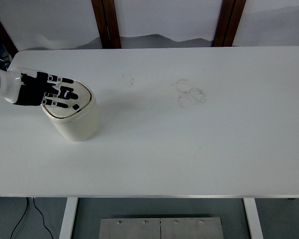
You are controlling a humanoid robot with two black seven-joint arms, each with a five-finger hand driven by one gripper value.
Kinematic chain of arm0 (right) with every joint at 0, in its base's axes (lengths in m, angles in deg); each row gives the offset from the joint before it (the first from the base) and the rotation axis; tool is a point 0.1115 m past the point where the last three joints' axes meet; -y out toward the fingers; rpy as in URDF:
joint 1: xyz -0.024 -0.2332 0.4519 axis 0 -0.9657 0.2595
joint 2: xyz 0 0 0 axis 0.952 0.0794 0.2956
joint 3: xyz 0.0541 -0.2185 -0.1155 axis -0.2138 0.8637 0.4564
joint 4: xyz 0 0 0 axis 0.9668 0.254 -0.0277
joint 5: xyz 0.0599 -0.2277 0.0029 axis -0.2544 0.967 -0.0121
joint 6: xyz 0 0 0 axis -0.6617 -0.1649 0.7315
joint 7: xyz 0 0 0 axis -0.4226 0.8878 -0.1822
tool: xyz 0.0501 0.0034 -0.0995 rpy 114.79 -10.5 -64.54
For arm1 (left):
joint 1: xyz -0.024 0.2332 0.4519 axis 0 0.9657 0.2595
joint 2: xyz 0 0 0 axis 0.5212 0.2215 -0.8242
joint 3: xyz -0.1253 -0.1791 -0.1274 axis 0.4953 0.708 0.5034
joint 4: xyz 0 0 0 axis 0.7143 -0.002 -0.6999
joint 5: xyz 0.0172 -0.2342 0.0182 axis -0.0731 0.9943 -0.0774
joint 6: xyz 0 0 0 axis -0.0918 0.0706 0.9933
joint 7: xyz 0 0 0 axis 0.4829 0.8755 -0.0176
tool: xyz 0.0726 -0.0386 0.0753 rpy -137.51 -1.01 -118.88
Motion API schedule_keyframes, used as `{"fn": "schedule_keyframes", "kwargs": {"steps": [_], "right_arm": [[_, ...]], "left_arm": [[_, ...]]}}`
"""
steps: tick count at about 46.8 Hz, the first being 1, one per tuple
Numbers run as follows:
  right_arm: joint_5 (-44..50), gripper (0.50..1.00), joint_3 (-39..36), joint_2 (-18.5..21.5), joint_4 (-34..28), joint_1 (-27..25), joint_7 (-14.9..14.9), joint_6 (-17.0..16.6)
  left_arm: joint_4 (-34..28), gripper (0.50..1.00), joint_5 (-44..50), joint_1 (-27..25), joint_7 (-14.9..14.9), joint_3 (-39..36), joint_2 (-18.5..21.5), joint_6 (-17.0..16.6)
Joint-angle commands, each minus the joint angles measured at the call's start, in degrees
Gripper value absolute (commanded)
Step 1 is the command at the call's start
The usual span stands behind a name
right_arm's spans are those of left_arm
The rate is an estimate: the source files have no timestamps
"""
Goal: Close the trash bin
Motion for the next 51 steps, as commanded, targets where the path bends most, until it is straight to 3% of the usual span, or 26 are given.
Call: {"fn": "schedule_keyframes", "kwargs": {"steps": [1, 51], "right_arm": [[0.0, 0.995, 0.0, 0.0, 0.0, 0.0, 0.0, 0.0], [0.0, 0.995, 0.0, 0.0, 0.0, 0.0, 0.0, 0.0]], "left_arm": [[0.05, 1.0, 0.0, -0.1, 0.01, 0.09, 0.01, 0.03], [3.65, 1.0, 0.09, -0.45, 0.36, 0.18, -2.1, 0.03]]}}
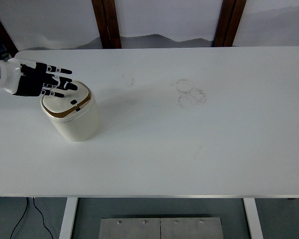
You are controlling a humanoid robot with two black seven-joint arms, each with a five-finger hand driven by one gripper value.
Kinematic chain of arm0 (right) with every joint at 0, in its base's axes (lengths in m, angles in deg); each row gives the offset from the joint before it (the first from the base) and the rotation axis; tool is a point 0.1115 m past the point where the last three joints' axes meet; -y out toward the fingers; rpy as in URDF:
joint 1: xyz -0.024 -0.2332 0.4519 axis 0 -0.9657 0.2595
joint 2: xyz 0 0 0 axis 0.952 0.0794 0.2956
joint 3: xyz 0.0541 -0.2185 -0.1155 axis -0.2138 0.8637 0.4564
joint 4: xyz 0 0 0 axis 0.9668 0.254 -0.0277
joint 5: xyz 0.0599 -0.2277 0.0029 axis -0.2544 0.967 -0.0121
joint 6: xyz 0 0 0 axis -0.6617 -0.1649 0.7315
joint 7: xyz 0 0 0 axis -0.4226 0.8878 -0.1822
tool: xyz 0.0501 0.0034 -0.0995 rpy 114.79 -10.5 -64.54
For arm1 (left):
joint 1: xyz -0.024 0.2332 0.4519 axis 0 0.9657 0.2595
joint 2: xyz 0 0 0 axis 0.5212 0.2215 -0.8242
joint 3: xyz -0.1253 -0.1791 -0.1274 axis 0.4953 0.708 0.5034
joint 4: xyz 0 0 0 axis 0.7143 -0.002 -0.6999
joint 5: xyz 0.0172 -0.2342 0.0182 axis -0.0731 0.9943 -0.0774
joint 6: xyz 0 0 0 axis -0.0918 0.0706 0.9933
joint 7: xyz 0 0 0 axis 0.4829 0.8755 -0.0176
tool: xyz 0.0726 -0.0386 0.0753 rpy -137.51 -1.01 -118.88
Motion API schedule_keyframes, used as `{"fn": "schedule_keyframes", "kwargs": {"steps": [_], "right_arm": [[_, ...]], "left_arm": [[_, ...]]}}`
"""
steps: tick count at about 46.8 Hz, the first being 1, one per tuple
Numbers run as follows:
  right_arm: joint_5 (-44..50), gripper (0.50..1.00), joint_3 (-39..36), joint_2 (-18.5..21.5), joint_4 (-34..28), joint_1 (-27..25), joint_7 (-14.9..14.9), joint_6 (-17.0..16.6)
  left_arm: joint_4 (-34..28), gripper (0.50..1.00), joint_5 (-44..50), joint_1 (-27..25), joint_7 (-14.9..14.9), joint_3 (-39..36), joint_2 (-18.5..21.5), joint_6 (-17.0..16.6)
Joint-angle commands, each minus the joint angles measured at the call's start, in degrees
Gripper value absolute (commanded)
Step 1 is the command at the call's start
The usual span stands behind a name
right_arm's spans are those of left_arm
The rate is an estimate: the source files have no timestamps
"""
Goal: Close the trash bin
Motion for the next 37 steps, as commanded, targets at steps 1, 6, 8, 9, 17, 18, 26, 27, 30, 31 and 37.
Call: {"fn": "schedule_keyframes", "kwargs": {"steps": [1, 6, 8, 9, 17, 18, 26, 27, 30, 31, 37], "right_arm": [[0.0, 0.995, 0.0, 0.0, -0.06, -0.01, 0.0, 0.0], [0.0, 0.995, 0.0, 0.0, -0.06, -0.01, 0.0, 0.0], [0.0, 0.995, 0.0, 0.0, -0.06, -0.01, 0.0, 0.0], [0.0, 0.995, 0.0, 0.0, 0.02, -0.01, 0.0, 0.0], [0.0, 0.995, 0.0, 0.0, 0.02, -0.01, 0.0, 0.0], [0.0, 0.995, 0.0, 0.0, -0.06, -0.01, 0.0, 0.0], [0.0, 0.995, 0.0, 0.0, 0.03, -0.01, 0.0, 0.0], [0.0, 0.995, 0.0, 0.0, -0.06, -0.01, 0.0, 0.0], [0.0, 0.995, 0.0, 0.0, -0.06, -0.01, 0.0, 0.0], [0.0, 0.995, 0.0, 0.0, -0.06, -0.01, 0.0, 0.0], [0.0, 0.995, 0.0, 0.0, -0.06, -0.01, 0.0, 0.0]], "left_arm": [[0.09, 1.0, 0.0, 0.05, 0.09, 0.01, -0.03, 0.0], [0.18, 1.0, 0.09, 0.13, 0.09, 0.1, -0.12, 0.0], [0.18, 1.0, 0.09, 0.13, 0.09, 0.1, -0.29, 0.0], [0.18, 1.0, 0.09, 0.13, 0.09, 0.1, -0.56, 0.0], [0.27, 1.0, 1.41, 0.22, 0.09, 0.1, -1.79, 0.0], [0.27, 1.0, 1.49, 0.22, 0.09, 0.02, -1.88, 0.0], [0.27, 1.0, 1.58, 0.22, 0.09, 0.02, -2.49, 0.0], [0.27, 1.0, 1.58, 0.22, 0.09, 0.01, -2.49, 0.0], [0.27, 1.0, 1.58, 0.22, 0.09, 0.01, -2.49, 0.0], [0.27, 1.0, 1.58, 0.22, 0.09, 0.01, -2.49, 0.0], [0.27, 1.0, 1.58, 0.22, 0.09, 0.01, -2.41, 0.0]]}}
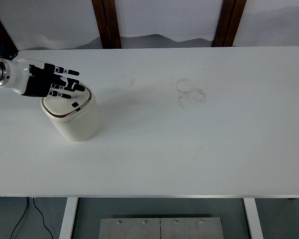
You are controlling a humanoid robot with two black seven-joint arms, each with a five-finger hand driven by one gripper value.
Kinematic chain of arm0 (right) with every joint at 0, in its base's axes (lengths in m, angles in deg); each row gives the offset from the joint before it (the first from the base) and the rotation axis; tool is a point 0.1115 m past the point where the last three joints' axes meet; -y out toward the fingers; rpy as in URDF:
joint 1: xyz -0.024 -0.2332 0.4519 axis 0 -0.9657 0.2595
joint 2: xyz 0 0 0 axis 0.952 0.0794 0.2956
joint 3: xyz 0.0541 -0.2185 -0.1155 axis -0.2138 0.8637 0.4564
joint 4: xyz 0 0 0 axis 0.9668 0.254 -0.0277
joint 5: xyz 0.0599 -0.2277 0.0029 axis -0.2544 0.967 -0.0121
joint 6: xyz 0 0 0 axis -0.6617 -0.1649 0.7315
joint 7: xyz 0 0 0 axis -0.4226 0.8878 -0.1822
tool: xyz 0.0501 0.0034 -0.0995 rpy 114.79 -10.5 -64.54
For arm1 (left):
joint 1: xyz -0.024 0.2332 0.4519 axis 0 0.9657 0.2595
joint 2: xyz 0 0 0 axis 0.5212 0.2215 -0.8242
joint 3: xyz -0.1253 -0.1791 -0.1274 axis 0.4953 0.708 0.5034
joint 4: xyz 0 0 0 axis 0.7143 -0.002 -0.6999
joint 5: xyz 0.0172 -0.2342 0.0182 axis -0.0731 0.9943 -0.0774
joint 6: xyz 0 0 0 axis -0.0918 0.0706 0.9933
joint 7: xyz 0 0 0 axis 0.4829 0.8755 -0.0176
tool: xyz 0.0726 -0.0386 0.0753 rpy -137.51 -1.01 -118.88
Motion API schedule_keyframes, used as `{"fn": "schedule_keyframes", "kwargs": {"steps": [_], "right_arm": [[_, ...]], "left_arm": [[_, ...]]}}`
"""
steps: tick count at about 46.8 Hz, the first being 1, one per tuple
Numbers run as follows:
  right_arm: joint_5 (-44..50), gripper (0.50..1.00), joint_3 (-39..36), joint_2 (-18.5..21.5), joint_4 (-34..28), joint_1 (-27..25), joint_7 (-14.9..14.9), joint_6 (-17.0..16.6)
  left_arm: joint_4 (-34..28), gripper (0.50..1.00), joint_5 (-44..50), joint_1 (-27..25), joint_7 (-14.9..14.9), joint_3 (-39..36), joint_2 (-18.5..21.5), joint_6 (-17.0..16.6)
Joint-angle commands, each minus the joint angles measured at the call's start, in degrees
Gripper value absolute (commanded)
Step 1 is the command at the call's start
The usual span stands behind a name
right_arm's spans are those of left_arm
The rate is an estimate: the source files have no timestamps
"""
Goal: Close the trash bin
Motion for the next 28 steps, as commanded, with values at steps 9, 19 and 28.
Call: {"fn": "schedule_keyframes", "kwargs": {"steps": [9, 19, 28], "right_arm": [[0.0, 0.995, 0.0, 0.0, -0.03, 0.0, 0.0, 0.0], [0.0, 0.995, 0.0, 0.0, -0.03, 0.0, 0.0, 0.0], [0.0, 0.995, 0.0, 0.0, -0.03, 0.0, 0.0, 0.0]], "left_arm": [[-0.01, 1.0, 0.0, 0.79, 0.0, 0.0, 0.17, -0.08], [-0.01, 1.0, 0.0, 0.88, 0.0, 0.0, 0.18, -0.08], [-0.01, 1.0, 0.0, 0.88, 0.0, -0.09, 0.18, -0.08]]}}
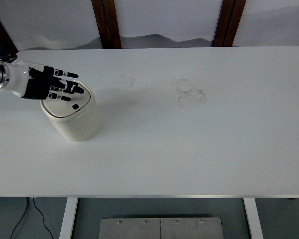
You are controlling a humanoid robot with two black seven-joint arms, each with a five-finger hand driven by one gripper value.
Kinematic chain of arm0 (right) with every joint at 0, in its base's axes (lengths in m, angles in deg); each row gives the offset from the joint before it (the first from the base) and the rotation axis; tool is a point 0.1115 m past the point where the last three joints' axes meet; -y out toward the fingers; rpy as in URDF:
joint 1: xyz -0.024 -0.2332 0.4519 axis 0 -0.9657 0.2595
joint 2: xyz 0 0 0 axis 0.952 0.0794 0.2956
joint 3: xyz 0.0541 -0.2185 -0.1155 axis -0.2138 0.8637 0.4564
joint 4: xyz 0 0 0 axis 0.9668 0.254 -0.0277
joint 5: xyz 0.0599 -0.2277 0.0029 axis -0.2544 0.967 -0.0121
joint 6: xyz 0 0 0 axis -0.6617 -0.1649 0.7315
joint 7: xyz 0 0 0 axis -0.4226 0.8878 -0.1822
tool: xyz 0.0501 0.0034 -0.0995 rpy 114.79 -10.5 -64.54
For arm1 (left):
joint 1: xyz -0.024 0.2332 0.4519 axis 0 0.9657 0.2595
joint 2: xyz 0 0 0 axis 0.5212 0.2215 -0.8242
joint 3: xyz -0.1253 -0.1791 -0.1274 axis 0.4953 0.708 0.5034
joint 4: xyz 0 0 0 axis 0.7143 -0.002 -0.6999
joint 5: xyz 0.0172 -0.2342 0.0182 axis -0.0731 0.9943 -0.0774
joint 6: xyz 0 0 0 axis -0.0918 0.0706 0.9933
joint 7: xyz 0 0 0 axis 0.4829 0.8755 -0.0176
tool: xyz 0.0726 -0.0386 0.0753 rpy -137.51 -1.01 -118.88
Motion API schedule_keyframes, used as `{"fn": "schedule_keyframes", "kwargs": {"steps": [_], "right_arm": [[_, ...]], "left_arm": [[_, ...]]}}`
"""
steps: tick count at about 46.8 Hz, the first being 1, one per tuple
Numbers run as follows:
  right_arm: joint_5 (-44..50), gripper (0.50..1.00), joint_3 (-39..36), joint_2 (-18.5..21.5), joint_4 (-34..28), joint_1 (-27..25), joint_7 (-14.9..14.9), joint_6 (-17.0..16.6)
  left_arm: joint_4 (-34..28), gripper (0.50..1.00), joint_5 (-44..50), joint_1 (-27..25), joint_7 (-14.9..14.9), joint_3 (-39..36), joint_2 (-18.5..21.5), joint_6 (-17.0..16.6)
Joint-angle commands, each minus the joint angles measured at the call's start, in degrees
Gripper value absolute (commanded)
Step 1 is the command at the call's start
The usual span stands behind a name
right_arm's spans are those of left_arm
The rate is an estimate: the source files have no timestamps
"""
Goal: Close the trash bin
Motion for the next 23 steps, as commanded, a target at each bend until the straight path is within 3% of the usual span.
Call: {"fn": "schedule_keyframes", "kwargs": {"steps": [1, 23], "right_arm": [[0.0, 0.995, 0.0, 0.0, -0.02, 0.0, 0.0, 0.0], [0.0, 0.995, 0.0, 0.0, -0.02, 0.0, 0.0, 0.0]], "left_arm": [[-0.01, 1.0, -0.01, 0.0, -0.02, -0.03, 0.0, -0.09], [-0.01, 1.0, -0.01, 0.0, -0.02, -0.03, 0.17, -0.97]]}}
